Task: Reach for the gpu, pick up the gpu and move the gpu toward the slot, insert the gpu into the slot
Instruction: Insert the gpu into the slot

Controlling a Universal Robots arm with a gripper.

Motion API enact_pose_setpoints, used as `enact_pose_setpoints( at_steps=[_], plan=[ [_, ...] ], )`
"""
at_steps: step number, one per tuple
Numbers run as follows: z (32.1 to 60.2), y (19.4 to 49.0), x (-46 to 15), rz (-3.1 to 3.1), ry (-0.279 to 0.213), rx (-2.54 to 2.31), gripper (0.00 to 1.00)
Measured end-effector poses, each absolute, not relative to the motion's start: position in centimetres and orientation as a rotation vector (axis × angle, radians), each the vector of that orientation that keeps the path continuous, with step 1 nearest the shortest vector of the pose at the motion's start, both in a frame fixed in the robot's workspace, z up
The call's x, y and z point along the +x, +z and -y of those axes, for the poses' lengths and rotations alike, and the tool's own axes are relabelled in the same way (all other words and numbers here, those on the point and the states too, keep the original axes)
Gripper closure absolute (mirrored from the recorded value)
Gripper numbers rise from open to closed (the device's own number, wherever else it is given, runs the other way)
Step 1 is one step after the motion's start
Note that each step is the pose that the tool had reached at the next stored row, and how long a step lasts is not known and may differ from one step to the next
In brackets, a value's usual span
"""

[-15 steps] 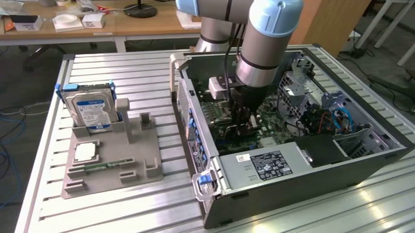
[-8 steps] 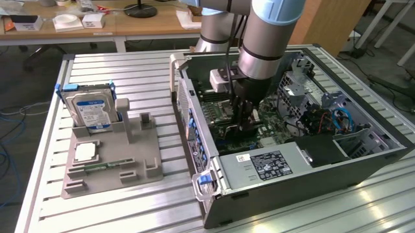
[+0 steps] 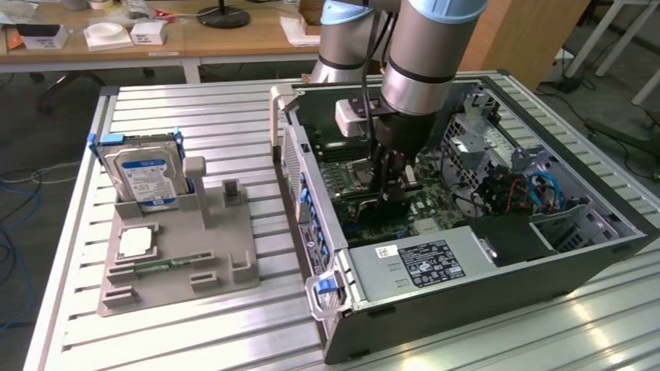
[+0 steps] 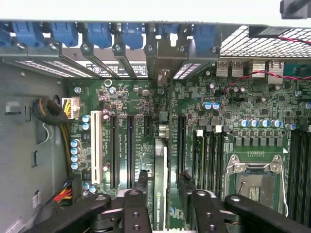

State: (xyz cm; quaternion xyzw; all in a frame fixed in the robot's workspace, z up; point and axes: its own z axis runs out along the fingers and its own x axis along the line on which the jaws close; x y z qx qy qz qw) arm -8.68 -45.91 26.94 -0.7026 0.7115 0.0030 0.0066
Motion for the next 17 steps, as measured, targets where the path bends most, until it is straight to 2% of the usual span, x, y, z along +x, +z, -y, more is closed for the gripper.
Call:
enact_pose_setpoints(
  at_steps=[1, 3, 6, 7, 8, 17],
  plan=[
    [45.91, 26.94, -8.68, -2.226, 0.009, -2.198, 0.68],
    [45.91, 26.95, -8.68, -2.226, 0.009, -2.198, 0.68],
    [45.91, 26.95, -8.68, -2.226, 0.009, -2.198, 0.85],
    [45.91, 26.95, -8.68, -2.226, 0.009, -2.198, 0.85],
    [45.91, 26.95, -8.68, -2.226, 0.009, -2.198, 0.90],
    [45.91, 26.95, -8.68, -2.226, 0.009, -2.198, 0.90]
  ],
)
